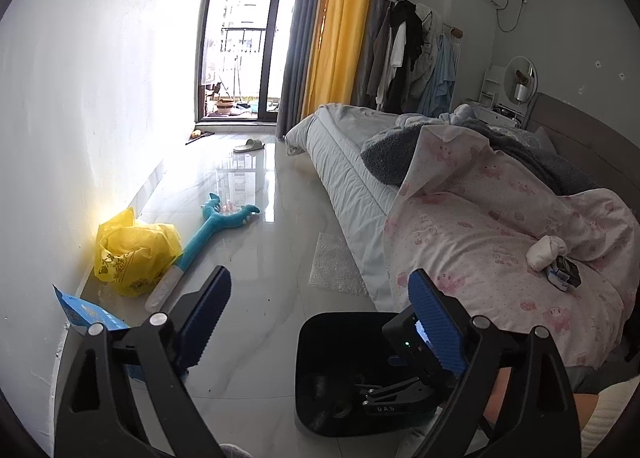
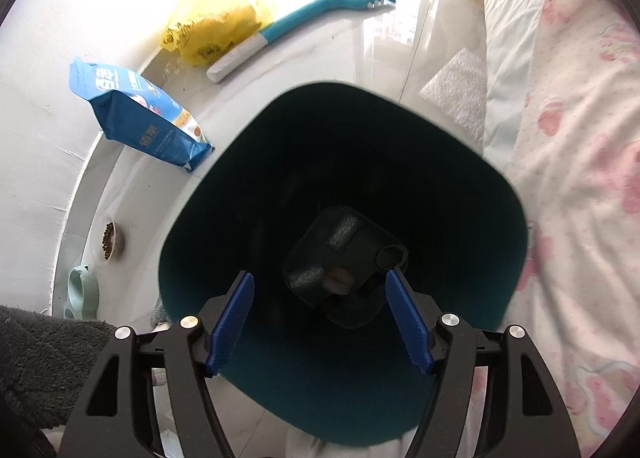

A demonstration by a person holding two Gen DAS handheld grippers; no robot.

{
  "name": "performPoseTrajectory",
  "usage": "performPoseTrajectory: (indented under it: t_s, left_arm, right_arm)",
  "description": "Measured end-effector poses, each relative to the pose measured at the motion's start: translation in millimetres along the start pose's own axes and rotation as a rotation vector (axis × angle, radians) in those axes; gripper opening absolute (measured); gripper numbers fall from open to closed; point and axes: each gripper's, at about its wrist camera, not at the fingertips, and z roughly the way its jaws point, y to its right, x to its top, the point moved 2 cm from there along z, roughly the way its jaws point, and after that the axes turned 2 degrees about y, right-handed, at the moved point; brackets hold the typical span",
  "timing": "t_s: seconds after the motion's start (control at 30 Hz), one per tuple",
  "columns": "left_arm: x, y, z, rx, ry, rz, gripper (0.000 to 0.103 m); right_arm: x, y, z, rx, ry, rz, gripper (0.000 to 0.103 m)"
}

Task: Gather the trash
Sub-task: 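Move both tools back to the white sock and black tissue pack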

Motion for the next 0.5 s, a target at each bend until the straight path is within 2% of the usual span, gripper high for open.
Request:
performPoseTrajectory:
  t_s: [0.27,0.5]
  left_arm:
    - [16.3,22.9,4.8,-0.015,0.036,-0.01,0.097]
    - [21.3,45.1,14.9,-0.07,0.018,-0.016,0.097]
  right_arm:
    - [-0.5,6.3,-51.1,0.056,0.153,-0.031,0.075]
    - [-4.6,14.1,-101.4,0.086,0.288,-0.069,0.075]
